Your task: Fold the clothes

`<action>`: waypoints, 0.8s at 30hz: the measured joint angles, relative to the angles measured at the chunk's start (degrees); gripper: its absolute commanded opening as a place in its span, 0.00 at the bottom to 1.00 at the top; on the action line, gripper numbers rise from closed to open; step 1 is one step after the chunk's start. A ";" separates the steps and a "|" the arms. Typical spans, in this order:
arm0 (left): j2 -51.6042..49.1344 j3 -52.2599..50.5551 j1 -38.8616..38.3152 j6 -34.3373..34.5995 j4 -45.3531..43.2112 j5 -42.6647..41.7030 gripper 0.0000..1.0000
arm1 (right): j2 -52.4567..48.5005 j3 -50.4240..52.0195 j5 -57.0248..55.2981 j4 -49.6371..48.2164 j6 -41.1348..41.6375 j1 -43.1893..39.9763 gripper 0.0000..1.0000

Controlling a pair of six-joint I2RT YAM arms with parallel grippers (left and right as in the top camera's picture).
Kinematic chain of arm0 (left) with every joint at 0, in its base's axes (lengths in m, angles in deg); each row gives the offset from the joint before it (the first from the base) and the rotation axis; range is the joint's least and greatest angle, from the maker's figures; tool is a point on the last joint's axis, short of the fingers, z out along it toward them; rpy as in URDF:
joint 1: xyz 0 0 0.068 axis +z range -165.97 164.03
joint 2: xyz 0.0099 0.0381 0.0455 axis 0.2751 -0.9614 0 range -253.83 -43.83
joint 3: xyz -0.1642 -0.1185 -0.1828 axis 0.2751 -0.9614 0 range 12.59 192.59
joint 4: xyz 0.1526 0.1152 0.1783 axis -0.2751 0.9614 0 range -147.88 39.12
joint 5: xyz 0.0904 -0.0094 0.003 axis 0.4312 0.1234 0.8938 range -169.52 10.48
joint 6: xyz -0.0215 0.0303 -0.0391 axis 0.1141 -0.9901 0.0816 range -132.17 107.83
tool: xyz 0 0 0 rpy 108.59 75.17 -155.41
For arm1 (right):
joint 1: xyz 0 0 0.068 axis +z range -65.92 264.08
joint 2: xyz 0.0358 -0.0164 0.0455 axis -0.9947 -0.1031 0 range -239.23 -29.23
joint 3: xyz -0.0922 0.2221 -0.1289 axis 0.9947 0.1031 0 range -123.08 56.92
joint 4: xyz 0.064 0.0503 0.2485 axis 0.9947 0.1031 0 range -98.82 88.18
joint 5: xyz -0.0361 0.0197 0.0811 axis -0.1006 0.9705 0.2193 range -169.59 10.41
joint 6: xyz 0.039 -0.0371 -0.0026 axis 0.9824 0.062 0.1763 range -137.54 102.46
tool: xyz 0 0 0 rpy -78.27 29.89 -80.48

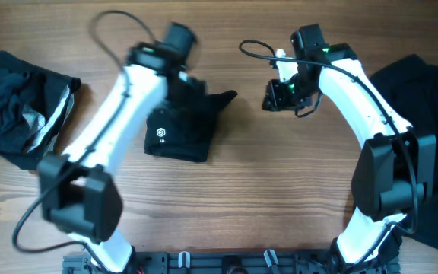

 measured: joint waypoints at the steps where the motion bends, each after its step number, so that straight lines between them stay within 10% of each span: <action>1: 0.96 0.28 3.69 0.13 -1.38 -0.74 1.00 | 0.00 0.00 4.02 -1.62 -0.59 1.05 0.44; 10: -4.22 0.94 18.84 0.57 -3.58 -18.80 1.00 | -0.09 0.00 6.99 -11.76 5.60 18.58 0.71; 16: -11.76 0.94 18.49 -1.81 -3.56 -24.00 1.00 | -2.19 0.00 -3.65 -13.86 11.19 25.83 0.71; 18: -13.66 0.94 18.47 -2.89 -3.58 -24.59 1.00 | -4.11 0.00 -5.77 -15.43 13.29 27.30 0.56; 21: -16.55 0.94 18.45 -3.65 -3.52 -24.98 0.95 | -5.25 0.00 -8.57 -15.37 16.96 28.48 0.06; 24: -19.54 0.70 18.23 -5.09 -3.08 -25.62 0.86 | -5.27 -0.04 -10.84 -10.60 23.96 28.70 0.04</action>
